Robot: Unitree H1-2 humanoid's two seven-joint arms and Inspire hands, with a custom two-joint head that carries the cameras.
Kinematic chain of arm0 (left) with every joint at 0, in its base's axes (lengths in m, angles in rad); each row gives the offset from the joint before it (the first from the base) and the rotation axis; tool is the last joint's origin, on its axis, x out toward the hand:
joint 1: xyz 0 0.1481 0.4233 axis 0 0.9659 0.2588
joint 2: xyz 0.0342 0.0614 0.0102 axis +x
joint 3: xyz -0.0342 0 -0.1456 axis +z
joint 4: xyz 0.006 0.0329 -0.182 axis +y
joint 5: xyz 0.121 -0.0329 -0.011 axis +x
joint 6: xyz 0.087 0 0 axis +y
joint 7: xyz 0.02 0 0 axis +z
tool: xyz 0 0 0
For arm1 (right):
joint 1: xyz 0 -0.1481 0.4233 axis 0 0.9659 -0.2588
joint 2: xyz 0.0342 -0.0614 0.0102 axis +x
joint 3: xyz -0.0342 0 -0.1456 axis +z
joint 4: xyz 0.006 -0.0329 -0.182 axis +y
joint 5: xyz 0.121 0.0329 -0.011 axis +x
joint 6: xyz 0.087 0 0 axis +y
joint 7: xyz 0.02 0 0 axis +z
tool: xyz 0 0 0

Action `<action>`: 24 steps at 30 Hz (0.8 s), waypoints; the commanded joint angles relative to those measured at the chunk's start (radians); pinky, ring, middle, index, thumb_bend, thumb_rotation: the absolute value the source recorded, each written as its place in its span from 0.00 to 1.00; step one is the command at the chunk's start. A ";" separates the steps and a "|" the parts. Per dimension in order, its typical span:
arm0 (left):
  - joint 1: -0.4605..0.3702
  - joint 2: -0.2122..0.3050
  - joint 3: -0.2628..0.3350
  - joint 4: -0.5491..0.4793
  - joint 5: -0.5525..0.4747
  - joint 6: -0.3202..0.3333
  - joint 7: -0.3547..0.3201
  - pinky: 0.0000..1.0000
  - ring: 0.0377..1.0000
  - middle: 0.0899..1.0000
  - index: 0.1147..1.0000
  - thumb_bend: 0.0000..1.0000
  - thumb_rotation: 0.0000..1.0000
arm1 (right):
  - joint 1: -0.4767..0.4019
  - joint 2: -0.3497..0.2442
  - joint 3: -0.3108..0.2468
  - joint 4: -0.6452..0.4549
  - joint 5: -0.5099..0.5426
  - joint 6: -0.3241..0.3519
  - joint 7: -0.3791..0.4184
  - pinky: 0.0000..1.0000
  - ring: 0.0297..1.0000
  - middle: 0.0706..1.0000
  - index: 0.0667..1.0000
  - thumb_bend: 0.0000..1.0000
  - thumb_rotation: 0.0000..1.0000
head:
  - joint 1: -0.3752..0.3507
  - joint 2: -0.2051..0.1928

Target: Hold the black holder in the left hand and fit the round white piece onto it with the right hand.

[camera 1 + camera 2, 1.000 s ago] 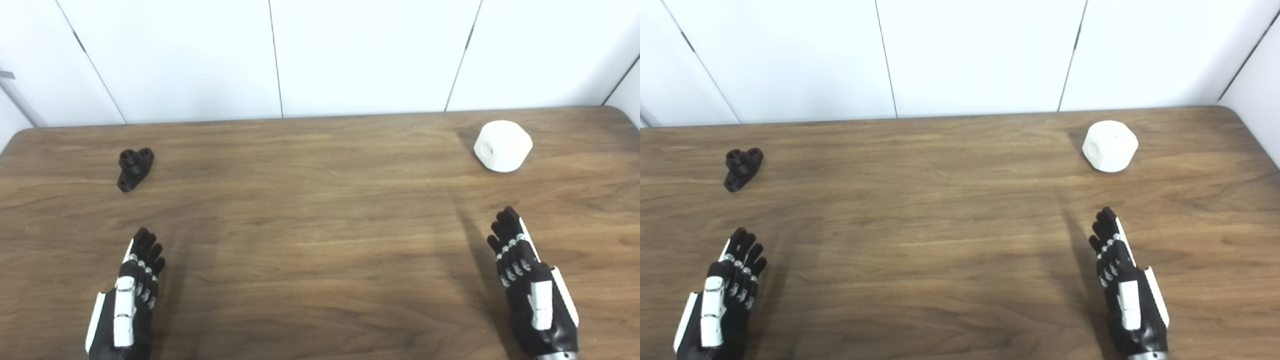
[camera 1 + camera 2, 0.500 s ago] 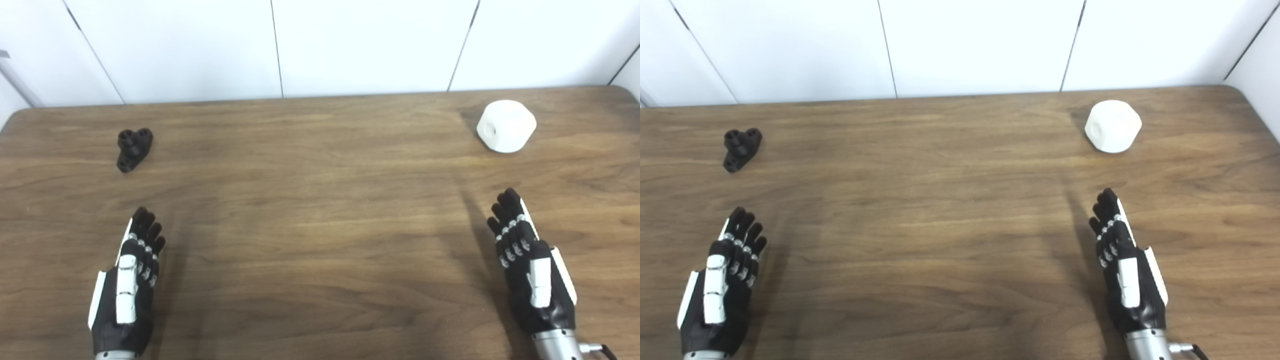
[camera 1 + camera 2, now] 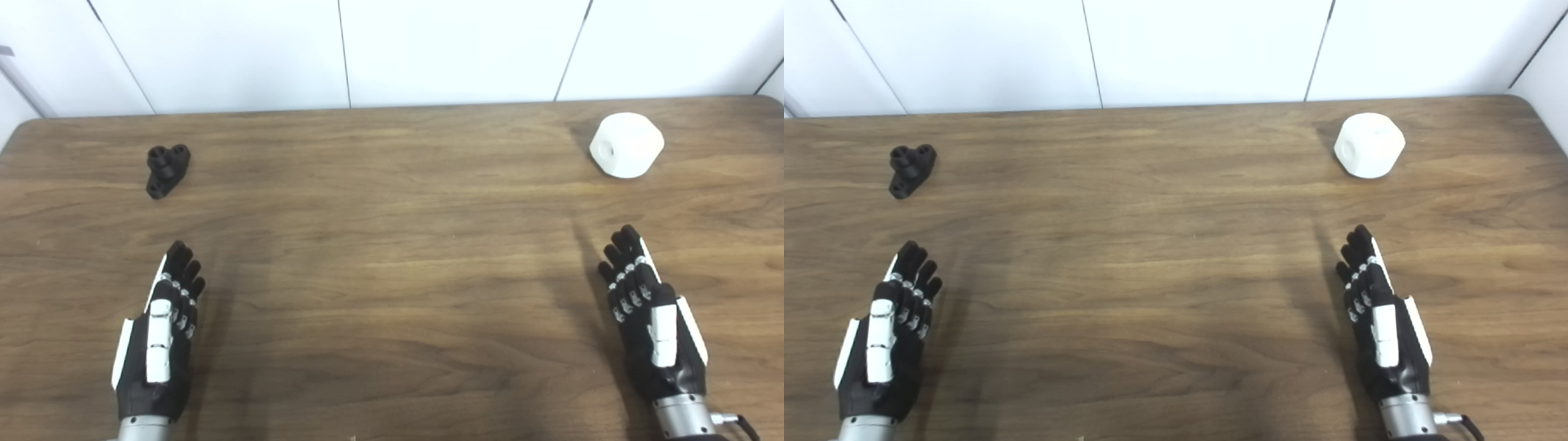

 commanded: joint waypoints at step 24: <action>0.012 -0.018 -0.014 -0.013 0.008 -0.052 -0.003 1.00 1.00 1.00 0.99 0.54 0.90 | 0.013 0.000 -0.010 0.027 -0.008 -0.079 0.016 1.00 1.00 1.00 1.00 0.67 0.96 | 0.026 -0.091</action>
